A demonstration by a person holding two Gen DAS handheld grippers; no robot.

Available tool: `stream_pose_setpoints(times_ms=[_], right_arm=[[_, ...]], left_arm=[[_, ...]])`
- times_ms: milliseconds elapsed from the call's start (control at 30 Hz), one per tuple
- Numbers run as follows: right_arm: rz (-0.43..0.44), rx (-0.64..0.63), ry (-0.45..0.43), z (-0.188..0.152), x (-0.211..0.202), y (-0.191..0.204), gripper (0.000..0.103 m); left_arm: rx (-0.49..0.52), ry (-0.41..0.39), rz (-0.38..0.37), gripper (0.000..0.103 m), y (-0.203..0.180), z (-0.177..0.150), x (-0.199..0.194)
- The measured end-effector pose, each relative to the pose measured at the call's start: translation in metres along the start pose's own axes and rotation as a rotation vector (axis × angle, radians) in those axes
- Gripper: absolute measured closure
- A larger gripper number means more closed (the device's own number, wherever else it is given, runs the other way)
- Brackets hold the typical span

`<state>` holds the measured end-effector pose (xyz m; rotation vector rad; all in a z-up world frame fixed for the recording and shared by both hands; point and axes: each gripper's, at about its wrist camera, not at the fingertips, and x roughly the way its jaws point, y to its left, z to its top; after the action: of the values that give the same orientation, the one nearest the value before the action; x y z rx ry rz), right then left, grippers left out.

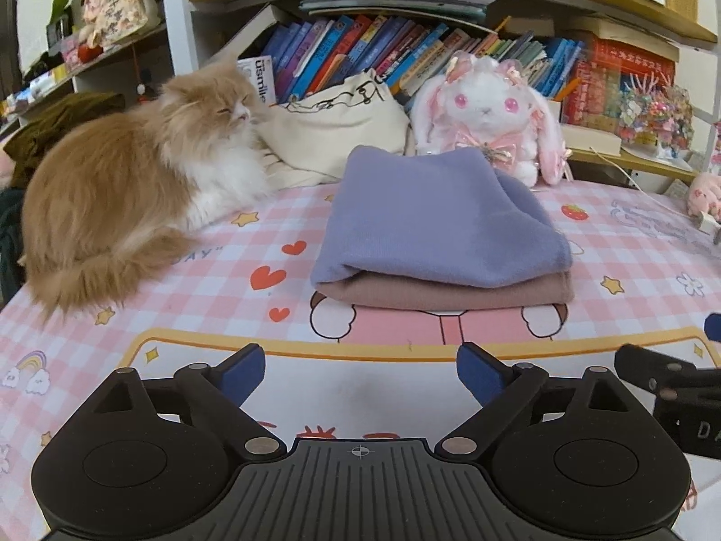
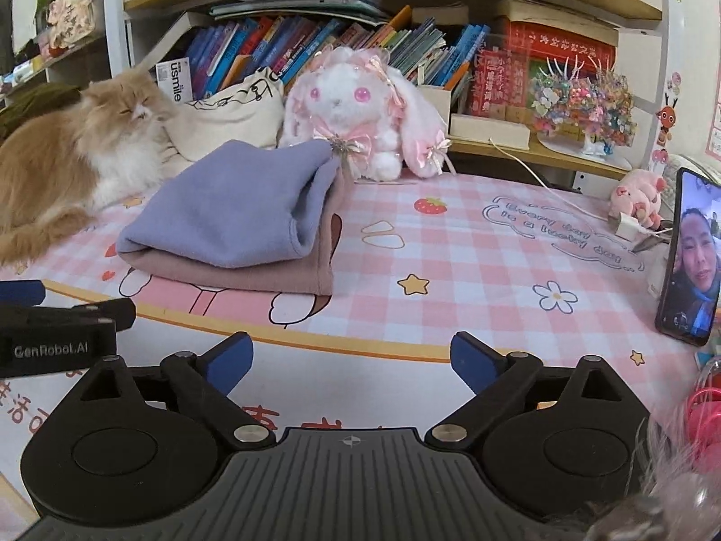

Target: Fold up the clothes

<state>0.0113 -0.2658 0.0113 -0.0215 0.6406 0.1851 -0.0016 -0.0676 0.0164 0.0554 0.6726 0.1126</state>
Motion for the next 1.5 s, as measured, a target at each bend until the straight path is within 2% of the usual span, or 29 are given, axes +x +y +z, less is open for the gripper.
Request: stream_pose_setpoints(times_ms=[167,1500], right_arm=[[0.001,0.01,0.013,-0.0009,-0.0027,-0.002,0.005],[-0.017,0.028,0.046,-0.0052,-0.0048,0.0048,0.005]], left_arm=[[0.001,-0.018,0.004,0.005,-0.0013,0.0001,-0.0072],[0.01,0.009,-0.026,0.004,0.0037,-0.0055,-0.0097]])
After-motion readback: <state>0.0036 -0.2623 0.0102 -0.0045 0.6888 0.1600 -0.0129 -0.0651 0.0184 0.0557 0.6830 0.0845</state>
